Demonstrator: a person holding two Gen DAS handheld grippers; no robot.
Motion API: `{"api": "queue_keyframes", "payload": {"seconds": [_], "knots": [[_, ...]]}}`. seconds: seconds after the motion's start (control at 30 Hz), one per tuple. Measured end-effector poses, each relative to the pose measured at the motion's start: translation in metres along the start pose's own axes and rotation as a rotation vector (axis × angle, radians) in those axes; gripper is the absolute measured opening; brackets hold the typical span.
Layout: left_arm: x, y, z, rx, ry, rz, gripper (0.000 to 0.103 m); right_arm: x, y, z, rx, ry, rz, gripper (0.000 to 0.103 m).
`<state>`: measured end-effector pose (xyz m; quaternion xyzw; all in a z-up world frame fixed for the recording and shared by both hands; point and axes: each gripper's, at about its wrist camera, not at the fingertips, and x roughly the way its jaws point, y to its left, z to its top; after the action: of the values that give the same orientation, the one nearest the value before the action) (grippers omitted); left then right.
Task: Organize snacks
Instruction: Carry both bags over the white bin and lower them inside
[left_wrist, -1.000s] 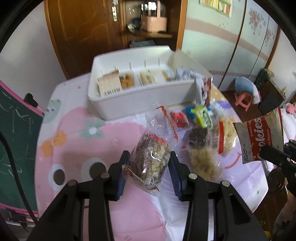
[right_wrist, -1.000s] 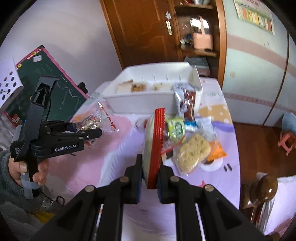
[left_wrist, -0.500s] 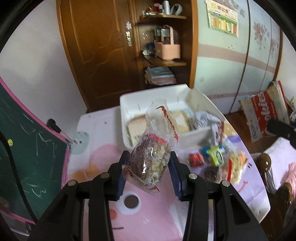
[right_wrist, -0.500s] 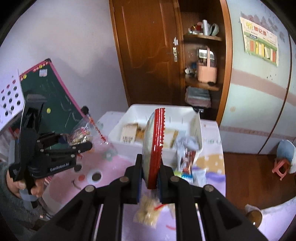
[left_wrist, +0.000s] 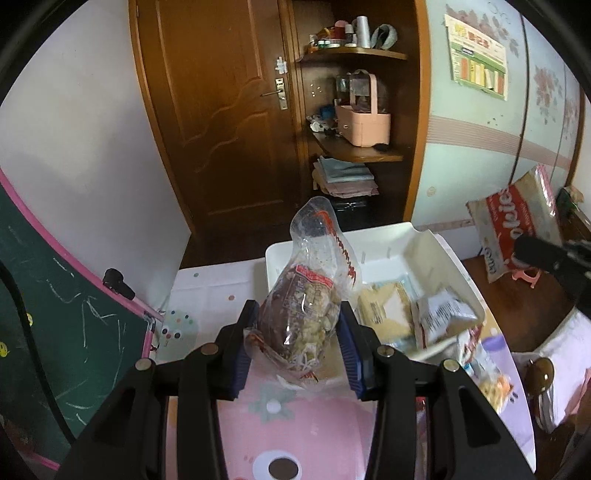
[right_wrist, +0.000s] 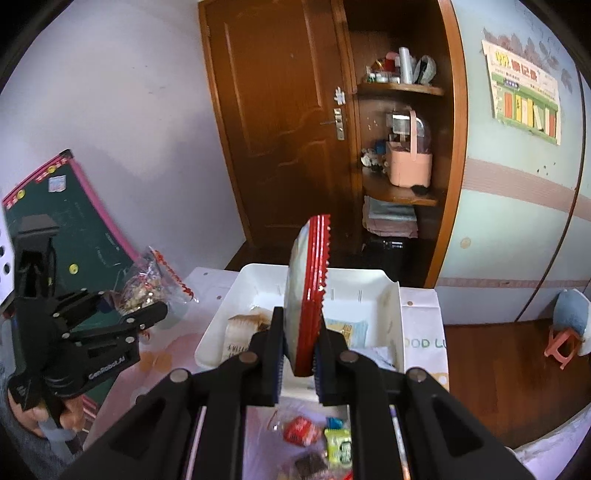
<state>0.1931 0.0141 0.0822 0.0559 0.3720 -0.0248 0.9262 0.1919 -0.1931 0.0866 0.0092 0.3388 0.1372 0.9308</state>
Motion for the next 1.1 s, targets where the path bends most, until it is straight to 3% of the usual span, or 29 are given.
{"api": "queue_keyframes", "payload": {"seconds": [0.43, 0.77, 1.0, 1.03, 1.1], "knots": [[0.096, 0.001, 0.018, -0.050, 0.133, -0.007, 0.041, 0.082, -0.024, 0.010, 0.055, 0.135, -0.084, 0.013], [0.125, -0.008, 0.019, -0.043, 0.152, -0.009, 0.041, 0.104, -0.035, 0.021, 0.105, 0.152, -0.111, 0.013], [0.149, -0.014, 0.035, -0.073, 0.165, -0.028, 0.043, 0.142, -0.036, 0.028, 0.143, 0.236, -0.086, 0.013], [0.153, -0.015, 0.036, -0.071, 0.166, -0.026, 0.046, 0.147, -0.035, 0.026, 0.146, 0.256, -0.075, 0.014], [0.159, -0.018, 0.038, -0.061, 0.167, -0.020, 0.073, 0.157, -0.033, 0.021, 0.148, 0.285, -0.065, 0.015]]}}
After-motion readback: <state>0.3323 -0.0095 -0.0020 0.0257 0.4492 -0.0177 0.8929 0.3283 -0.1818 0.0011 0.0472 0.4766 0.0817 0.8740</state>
